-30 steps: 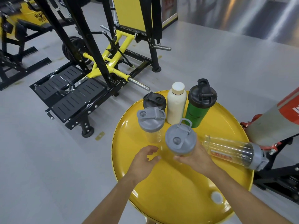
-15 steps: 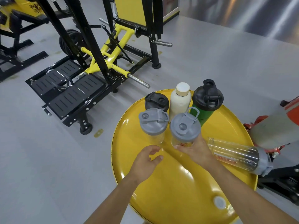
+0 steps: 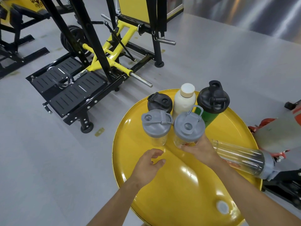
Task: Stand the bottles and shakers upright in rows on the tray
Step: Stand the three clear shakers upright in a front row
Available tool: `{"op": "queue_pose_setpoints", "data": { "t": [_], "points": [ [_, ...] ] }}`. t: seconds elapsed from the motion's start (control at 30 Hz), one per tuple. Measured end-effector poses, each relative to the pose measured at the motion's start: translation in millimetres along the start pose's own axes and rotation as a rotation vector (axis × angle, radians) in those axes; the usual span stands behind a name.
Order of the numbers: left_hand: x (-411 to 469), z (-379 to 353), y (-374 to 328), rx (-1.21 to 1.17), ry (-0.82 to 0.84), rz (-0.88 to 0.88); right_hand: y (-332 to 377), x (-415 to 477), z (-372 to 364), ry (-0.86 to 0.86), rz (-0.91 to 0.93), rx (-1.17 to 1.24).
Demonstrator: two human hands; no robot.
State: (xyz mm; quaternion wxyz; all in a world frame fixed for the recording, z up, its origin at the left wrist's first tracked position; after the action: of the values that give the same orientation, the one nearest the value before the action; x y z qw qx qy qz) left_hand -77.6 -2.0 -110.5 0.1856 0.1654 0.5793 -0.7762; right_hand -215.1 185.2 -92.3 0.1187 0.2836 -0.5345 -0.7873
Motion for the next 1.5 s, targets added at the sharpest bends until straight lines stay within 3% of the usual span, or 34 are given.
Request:
{"op": "queue_pose_setpoints", "data": {
  "t": [0.77,1.13,1.3,1.5],
  "points": [
    [-5,-5,4,0.003,0.011,0.010,7,-2,-12,-0.042,0.013,0.115],
    [3,-23,-11,0.019,0.051,-0.021,0,-34,-17,-0.090,-0.124,0.057],
    [10,-34,-17,0.046,0.069,-0.035,-21,-74,-12,-0.138,-0.245,0.206],
    [15,-49,-26,0.097,0.135,-0.030,-57,-116,14,-0.324,-0.394,0.722]
  ]
}}
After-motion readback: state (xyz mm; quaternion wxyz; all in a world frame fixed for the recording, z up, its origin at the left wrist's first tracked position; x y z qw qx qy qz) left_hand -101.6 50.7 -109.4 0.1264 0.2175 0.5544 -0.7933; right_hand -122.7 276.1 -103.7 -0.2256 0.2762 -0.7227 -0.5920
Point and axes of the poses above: each hand's wrist, its own x-axis towards the middle knuckle, its own z-axis out of the back of the hand, y = z × x, the point moved 8 cm from there along x, towards the middle knuckle, and after that the axes turned 9 degrees about y, right-handed, at the moved point
